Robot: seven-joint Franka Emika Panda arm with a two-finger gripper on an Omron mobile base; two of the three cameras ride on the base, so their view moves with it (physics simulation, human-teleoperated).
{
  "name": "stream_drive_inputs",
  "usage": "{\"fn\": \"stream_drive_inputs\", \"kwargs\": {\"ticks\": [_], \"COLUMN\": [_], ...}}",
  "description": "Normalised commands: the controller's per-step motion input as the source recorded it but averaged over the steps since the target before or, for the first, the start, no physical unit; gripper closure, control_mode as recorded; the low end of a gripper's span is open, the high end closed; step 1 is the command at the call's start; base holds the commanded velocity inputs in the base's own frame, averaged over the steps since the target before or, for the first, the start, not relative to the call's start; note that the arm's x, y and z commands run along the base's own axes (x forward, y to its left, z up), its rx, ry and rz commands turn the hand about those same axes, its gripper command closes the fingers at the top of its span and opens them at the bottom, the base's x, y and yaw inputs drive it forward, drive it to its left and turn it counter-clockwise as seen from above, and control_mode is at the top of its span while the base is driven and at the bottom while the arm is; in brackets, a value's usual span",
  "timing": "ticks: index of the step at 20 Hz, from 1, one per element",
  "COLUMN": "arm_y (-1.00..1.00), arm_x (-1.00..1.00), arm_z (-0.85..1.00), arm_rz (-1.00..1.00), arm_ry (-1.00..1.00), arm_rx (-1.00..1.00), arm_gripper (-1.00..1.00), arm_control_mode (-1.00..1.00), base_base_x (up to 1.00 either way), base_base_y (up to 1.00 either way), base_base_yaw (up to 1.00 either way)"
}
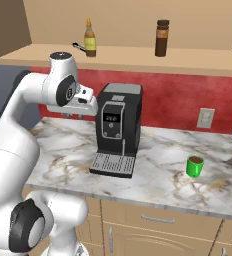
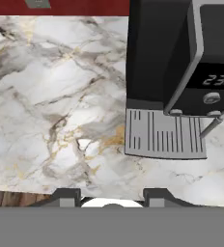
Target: Pick the cinnamon and honey bottle from the cabinet and place them next to the mug.
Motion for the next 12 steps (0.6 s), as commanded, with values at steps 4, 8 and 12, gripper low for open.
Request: {"fn": "stream_drive_inputs", "kwargs": {"ticks": [4, 8, 12], "arm_y": [0.0, 0.01, 0.03], "arm_x": [-0.31, -0.51, -0.31], "arm_z": [0.3, 0.9, 0.8], "arm_rz": [0.0, -0.01, -0.01], "arm_ry": [-0.18, -0.43, -0.38], "arm_rx": [0.0, 0.0, 0.0], "arm_gripper": [-1.0, -1.0, -1.0], "arm_control_mode": [-1.0, -1.0, -1.0], "base_base_x": [0.0, 0.0, 0.0], "base_base_y": [0.0, 0.0, 0.0], "base_base_yaw": [0.0, 0.0, 0.0]}}
